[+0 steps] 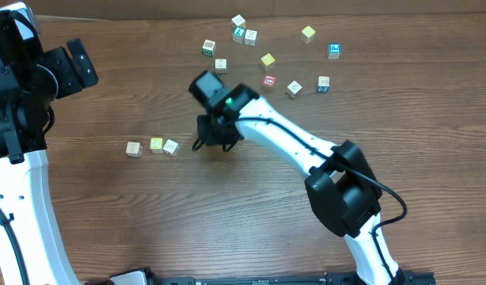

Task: Form a horizontal line

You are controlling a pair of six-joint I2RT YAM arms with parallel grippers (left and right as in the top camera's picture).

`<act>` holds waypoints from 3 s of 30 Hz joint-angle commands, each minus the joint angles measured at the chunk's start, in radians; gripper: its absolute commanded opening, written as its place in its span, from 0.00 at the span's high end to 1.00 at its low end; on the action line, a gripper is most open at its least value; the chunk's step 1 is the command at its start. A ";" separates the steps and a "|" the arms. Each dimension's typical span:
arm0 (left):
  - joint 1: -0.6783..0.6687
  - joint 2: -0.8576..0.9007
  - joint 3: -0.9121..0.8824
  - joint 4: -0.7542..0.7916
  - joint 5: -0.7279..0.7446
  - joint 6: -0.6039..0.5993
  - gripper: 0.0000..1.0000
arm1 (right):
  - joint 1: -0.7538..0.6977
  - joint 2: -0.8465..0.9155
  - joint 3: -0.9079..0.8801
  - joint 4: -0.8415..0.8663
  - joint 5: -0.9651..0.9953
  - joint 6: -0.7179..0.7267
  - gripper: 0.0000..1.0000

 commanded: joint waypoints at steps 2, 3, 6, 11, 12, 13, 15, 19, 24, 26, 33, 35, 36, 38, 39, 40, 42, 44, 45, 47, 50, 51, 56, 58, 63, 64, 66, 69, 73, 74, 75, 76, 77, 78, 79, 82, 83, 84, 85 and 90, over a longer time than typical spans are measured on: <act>0.002 0.000 0.022 -0.051 0.019 0.020 0.00 | 0.050 -0.001 -0.113 0.175 0.073 0.024 0.95; 0.001 0.000 0.022 -0.063 0.019 0.020 0.01 | 0.063 -0.001 -0.137 0.230 0.089 0.024 0.95; 0.001 0.000 0.022 -0.076 0.020 0.019 0.00 | 0.076 -0.001 -0.156 0.269 0.089 0.026 0.95; 0.000 0.000 0.022 -0.077 0.019 0.020 0.01 | 0.096 0.002 -0.160 0.266 0.090 0.123 0.94; 0.000 0.000 0.022 -0.079 0.019 0.020 0.00 | 0.098 0.003 -0.160 0.266 0.090 0.138 0.94; 0.000 0.000 0.022 -0.080 0.019 0.020 0.00 | 0.100 0.007 -0.160 0.267 0.090 0.155 0.94; 0.000 0.000 0.022 -0.083 0.019 0.020 0.01 | 0.102 0.015 -0.161 0.269 0.090 0.158 0.94; 0.000 0.000 0.022 -0.084 0.019 0.020 0.00 | 0.105 0.024 -0.166 0.266 0.083 0.158 0.94; 0.000 0.000 0.022 -0.084 0.019 0.020 0.00 | 0.124 0.035 -0.167 0.278 0.082 0.158 0.92; 0.000 0.000 0.022 -0.084 0.019 0.019 0.00 | 0.135 0.045 -0.167 0.300 0.083 0.158 0.86; 0.000 0.000 0.022 -0.085 0.019 0.020 0.00 | 0.139 0.067 -0.167 0.317 0.086 0.158 0.65; 0.000 0.000 0.022 -0.085 0.019 0.020 0.00 | 0.139 0.067 -0.167 0.319 0.086 0.158 0.48; 0.000 0.000 0.022 -0.085 0.019 0.019 0.00 | 0.139 0.067 -0.167 0.319 0.086 0.158 0.45; 0.000 0.000 0.022 -0.085 0.019 0.020 0.00 | 0.139 0.067 -0.167 0.319 0.086 0.158 0.36; 0.000 0.000 0.022 -0.085 0.019 0.020 0.00 | 0.139 0.067 -0.167 0.319 0.086 0.158 0.32; 0.000 0.000 0.022 -0.085 0.019 0.020 0.00 | 0.139 0.067 -0.167 0.316 0.086 0.158 0.30; 0.000 0.000 0.022 -0.085 0.019 0.020 0.01 | 0.139 0.067 -0.166 0.301 0.086 0.158 0.29; 0.000 0.000 0.022 -0.085 0.019 0.020 0.00 | 0.139 0.067 -0.166 0.264 0.086 0.159 0.26; 0.000 0.000 0.022 -0.085 0.019 0.020 0.00 | 0.139 0.067 -0.166 0.243 0.085 0.159 0.25; 0.000 0.000 0.022 -0.085 0.019 0.020 0.00 | 0.139 0.067 -0.166 0.193 0.086 0.170 0.24; 0.000 0.000 0.022 -0.085 0.019 0.020 0.00 | 0.139 0.067 -0.166 0.144 0.068 0.188 0.23; 0.000 0.000 0.022 -0.085 0.019 0.020 0.00 | 0.139 0.066 -0.166 0.137 0.054 0.188 0.22; 0.000 0.000 0.022 -0.085 0.019 0.020 0.01 | 0.140 0.066 -0.166 0.008 -0.027 0.188 0.24; 0.000 0.000 0.022 -0.085 0.019 0.020 0.00 | 0.140 0.066 -0.166 -0.061 -0.027 0.189 0.42; 0.000 0.000 0.022 -0.086 0.020 0.019 0.00 | 0.136 0.066 -0.166 -0.123 0.045 0.240 0.78; 0.000 0.000 0.022 -0.086 0.020 0.019 0.01 | 0.134 0.066 -0.166 -0.103 0.058 0.240 0.84; 0.000 0.000 0.022 -0.087 0.020 0.019 0.00 | 0.131 0.066 -0.166 -0.049 0.082 0.220 0.93; 0.000 0.000 0.022 -0.092 0.020 0.019 0.00 | 0.130 0.067 -0.166 0.054 0.082 0.148 0.96; 0.000 0.000 0.022 -0.104 0.019 0.020 0.01 | 0.130 0.067 -0.166 0.092 0.086 0.142 0.96; 0.000 0.000 0.022 -0.105 0.019 0.020 0.01 | 0.130 0.067 -0.166 0.094 0.087 0.141 0.96; 0.000 0.000 0.022 -0.106 0.019 0.020 0.00 | 0.130 0.067 -0.167 0.095 0.088 0.142 0.96; 0.000 0.000 0.022 -0.106 0.019 0.020 0.00 | 0.129 0.067 -0.167 0.095 0.094 0.142 0.96; 0.000 0.000 0.022 -0.106 0.019 0.020 0.01 | 0.129 0.067 -0.167 0.095 0.103 0.142 0.96; 0.000 0.000 0.022 -0.106 0.019 0.020 0.01 | 0.129 0.067 -0.167 0.095 0.120 0.142 0.96; 0.000 0.000 0.022 -0.107 0.019 0.020 0.01 | 0.129 0.067 -0.167 0.096 0.141 0.142 0.96; 0.000 0.000 0.022 -0.108 0.019 0.020 0.00 | 0.129 0.067 -0.167 0.119 0.165 0.142 0.96; 0.000 0.000 0.021 -0.110 0.019 0.020 0.00 | 0.129 0.067 -0.167 0.132 0.164 0.130 0.96; 0.000 0.000 0.019 -0.112 0.019 0.021 0.00 | 0.129 0.067 -0.167 0.136 0.165 0.126 0.96; 0.000 0.000 0.013 -0.112 0.019 0.025 0.07 | 0.129 0.067 -0.167 0.138 0.164 0.126 0.96; 0.002 0.019 -0.066 -0.105 0.013 0.072 0.51 | 0.129 0.067 -0.167 0.136 0.164 0.123 0.96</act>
